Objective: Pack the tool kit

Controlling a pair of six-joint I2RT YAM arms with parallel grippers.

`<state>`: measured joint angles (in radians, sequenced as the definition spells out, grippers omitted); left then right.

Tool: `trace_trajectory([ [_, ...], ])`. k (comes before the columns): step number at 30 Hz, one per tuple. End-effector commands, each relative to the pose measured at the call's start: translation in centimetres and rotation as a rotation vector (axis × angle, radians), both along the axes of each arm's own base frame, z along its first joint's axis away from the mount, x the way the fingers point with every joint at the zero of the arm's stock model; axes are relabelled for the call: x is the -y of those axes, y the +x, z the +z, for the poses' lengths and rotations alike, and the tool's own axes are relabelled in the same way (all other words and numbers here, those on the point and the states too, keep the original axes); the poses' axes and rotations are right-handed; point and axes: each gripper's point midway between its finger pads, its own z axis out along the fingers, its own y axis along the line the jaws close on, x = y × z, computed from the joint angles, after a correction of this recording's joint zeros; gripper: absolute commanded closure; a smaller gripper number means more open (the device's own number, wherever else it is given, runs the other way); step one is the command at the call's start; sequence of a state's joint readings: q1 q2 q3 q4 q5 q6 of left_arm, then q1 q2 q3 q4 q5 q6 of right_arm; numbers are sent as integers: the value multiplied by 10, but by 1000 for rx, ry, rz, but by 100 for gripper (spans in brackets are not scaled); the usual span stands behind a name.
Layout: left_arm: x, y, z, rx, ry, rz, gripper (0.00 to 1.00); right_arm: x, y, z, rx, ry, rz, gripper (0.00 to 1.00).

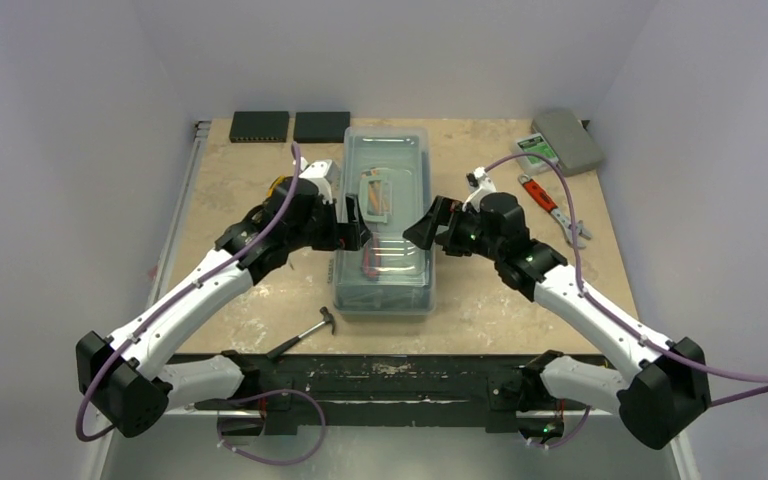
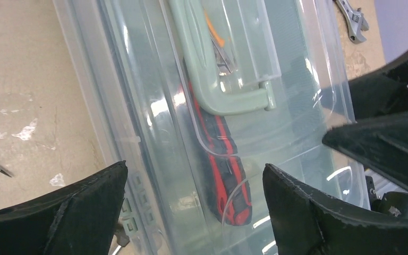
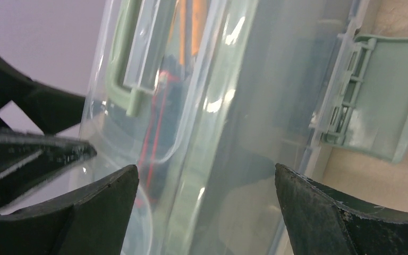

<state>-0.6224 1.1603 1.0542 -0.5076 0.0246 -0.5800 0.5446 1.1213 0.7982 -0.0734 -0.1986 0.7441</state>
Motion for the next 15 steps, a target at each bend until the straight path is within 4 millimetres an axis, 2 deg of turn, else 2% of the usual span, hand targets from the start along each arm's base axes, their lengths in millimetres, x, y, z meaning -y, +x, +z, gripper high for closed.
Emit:
trace_trajectory([
  [1, -11, 15, 23, 70, 45, 46, 5, 12, -20, 12, 1, -111, 39, 1],
  [7, -20, 28, 35, 69, -4, 86, 5, 18, -19, 20, 21, -129, 22, 1],
  [11, -22, 27, 40, 72, -16, 82, 5, 35, -16, 34, 60, -180, -43, 1],
  [15, -21, 32, 34, 44, -18, 77, 3, 43, -21, 36, 67, -192, -56, 1],
])
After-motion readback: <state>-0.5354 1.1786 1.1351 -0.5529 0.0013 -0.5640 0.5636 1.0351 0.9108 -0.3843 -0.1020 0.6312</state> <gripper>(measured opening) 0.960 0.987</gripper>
